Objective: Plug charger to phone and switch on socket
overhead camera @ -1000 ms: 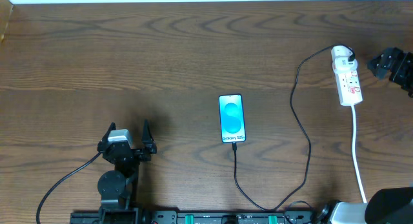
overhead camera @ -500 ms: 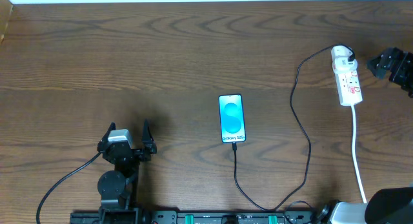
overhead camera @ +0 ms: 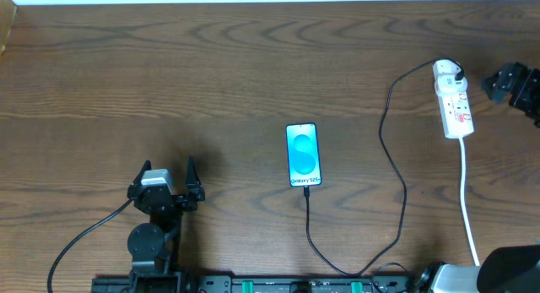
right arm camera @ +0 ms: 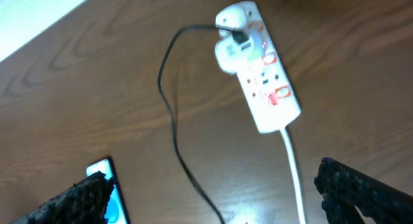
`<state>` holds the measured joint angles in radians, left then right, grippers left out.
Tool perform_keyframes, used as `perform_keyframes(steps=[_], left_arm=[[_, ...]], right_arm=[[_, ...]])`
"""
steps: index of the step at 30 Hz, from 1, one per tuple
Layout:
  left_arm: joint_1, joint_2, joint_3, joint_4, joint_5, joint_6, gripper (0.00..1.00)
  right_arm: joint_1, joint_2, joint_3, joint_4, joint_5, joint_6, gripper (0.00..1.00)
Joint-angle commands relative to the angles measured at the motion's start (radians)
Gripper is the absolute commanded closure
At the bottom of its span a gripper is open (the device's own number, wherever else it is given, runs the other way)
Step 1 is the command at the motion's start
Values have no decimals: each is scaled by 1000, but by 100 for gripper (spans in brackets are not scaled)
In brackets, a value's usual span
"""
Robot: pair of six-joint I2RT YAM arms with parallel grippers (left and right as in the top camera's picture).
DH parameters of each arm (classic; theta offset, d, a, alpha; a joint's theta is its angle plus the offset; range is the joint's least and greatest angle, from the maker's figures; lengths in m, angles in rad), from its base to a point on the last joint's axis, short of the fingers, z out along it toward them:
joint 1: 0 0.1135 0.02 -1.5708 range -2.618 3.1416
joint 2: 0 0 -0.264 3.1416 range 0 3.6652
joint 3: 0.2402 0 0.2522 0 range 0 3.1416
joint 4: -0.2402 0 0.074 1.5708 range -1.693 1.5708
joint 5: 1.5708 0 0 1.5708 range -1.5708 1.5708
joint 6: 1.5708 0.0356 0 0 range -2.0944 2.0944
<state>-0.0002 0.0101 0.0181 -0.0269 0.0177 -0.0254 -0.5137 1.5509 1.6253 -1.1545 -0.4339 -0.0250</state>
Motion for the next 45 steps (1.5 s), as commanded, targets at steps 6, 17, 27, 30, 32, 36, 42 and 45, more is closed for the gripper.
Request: perform_keyframes(steps=[6,17,27,30,32,36,42,45], left_arm=[[6,-6,-14,-46,-10,6,13],[6,-6,-14,-46,-10,7,13],[6,-6,-14,-46,-10,6,13],[6,-6,-14,-46,-10,6,13],[6,-6,-14,-46,-10,6,13],[6,-6,-14,-46,-10,6,13],[6,-6,-14,-46,-10,6,13],[6,-6,-14,-46,-10,6,13]], right_arm=[[85,-288,-305,381,10,10,1],[203,-663,-905,961,10,10,1],[234,-1009,-1361,1258,9,15,1],[234,-1112,-1462,1306,9,33,1],[234,-1185,-1531,1346,10,58,1],[234,-1307,-1620,1339,10,80,1],[234,-1385,-1620,1250,34,80,1],[255,-1389,-1620,1227,79,80,1]])
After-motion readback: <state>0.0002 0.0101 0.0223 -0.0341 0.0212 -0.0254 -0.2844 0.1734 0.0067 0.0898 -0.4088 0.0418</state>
